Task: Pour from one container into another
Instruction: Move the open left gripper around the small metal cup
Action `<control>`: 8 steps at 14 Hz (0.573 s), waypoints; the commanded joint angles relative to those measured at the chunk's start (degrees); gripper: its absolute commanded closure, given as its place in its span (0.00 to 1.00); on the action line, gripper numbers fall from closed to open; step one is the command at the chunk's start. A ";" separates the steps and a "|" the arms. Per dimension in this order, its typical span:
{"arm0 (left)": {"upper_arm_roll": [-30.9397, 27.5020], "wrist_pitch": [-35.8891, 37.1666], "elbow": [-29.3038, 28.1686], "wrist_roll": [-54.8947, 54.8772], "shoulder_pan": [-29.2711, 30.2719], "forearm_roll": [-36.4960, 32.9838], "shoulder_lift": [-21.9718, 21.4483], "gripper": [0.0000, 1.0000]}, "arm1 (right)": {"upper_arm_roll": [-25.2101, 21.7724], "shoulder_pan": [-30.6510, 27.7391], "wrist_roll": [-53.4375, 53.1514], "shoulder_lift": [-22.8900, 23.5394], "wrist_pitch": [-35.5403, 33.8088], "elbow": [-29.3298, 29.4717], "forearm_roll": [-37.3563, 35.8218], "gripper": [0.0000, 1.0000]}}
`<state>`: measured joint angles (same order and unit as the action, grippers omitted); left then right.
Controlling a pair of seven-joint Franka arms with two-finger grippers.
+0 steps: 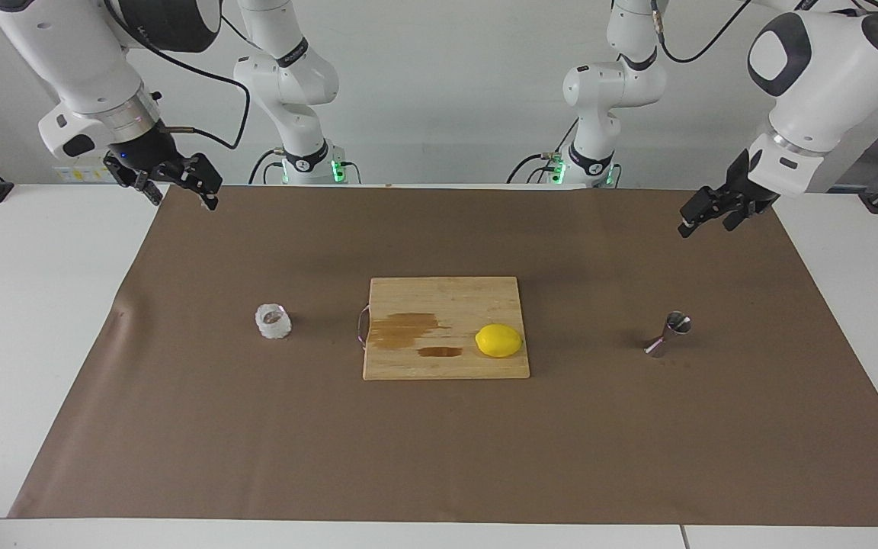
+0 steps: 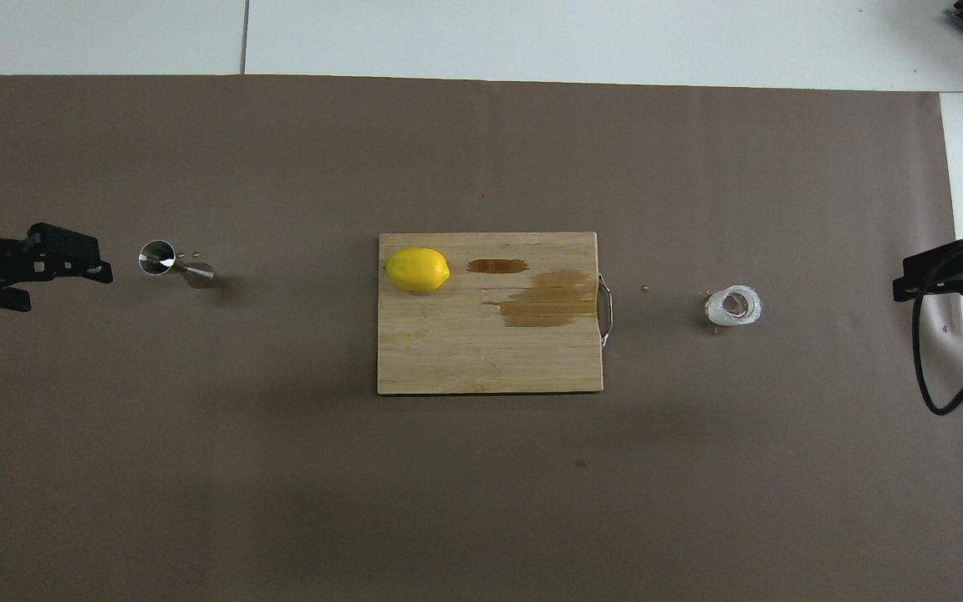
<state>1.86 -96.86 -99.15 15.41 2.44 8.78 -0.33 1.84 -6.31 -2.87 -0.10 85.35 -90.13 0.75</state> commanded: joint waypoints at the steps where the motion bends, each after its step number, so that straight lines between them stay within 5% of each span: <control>1: 0.25 -2.97 1.60 9.96 1.34 3.51 3.40 0.00 | 0.27 -0.45 -0.20 -0.17 -1.06 0.40 0.92 0.00; 8: 0.25 -7.89 -0.07 29.83 5.91 15.38 7.72 0.00 | 0.27 -0.45 -0.20 -0.17 -1.06 0.40 0.92 0.00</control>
<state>1.71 -102.88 -98.90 39.94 7.36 21.24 6.71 1.84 -6.31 -2.87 -0.10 85.35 -90.13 0.75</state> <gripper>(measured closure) 0.000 0.000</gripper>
